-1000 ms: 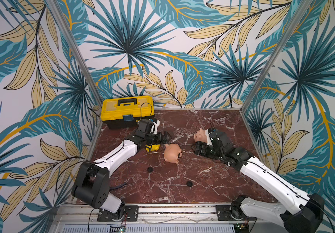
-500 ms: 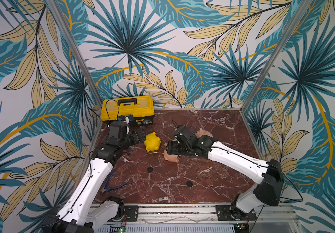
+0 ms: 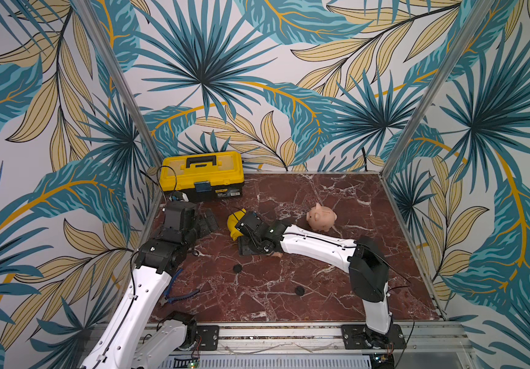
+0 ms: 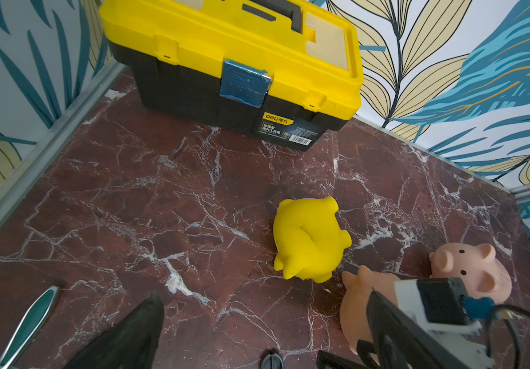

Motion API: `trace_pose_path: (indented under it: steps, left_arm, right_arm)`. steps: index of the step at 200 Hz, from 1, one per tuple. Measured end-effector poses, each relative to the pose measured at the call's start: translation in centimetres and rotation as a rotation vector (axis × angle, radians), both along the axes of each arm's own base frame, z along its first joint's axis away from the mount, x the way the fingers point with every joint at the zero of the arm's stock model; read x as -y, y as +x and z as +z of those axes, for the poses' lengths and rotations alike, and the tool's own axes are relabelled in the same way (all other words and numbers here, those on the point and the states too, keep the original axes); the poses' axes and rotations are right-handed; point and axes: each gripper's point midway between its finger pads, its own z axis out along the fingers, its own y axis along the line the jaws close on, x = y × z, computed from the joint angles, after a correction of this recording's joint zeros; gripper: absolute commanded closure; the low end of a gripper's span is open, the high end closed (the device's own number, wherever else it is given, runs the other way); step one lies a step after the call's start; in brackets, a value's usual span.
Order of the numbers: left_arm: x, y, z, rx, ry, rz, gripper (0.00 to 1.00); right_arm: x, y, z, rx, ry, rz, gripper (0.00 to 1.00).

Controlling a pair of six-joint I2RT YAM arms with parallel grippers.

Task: Close piggy banks
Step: Pick up the knob at the center of the board.

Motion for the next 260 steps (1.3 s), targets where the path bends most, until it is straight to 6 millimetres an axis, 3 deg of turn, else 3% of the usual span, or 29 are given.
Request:
trace_pose_path:
  steps: [75,140,208,260]
  left_arm:
    - [-0.8,-0.6,0.6,0.019,0.035,0.021,0.00]
    - [-1.0,-1.1,0.0,0.010,0.045,0.020,0.00]
    - [-1.1,-1.1,0.0,0.009,0.048,0.023,0.00]
    - [-1.2,-1.1,0.0,0.010,0.055,0.031,0.00]
  right_arm:
    - [-4.1,-1.3,-3.7,-0.011,-0.042,0.078,0.47]
    - [-4.3,-2.6,-5.4,-0.028,-0.089,0.108,0.64]
    - [-4.2,-3.1,-7.4,-0.052,-0.122,0.111,0.72]
    - [-4.6,-3.7,-7.5,-0.058,-0.121,0.125,0.75]
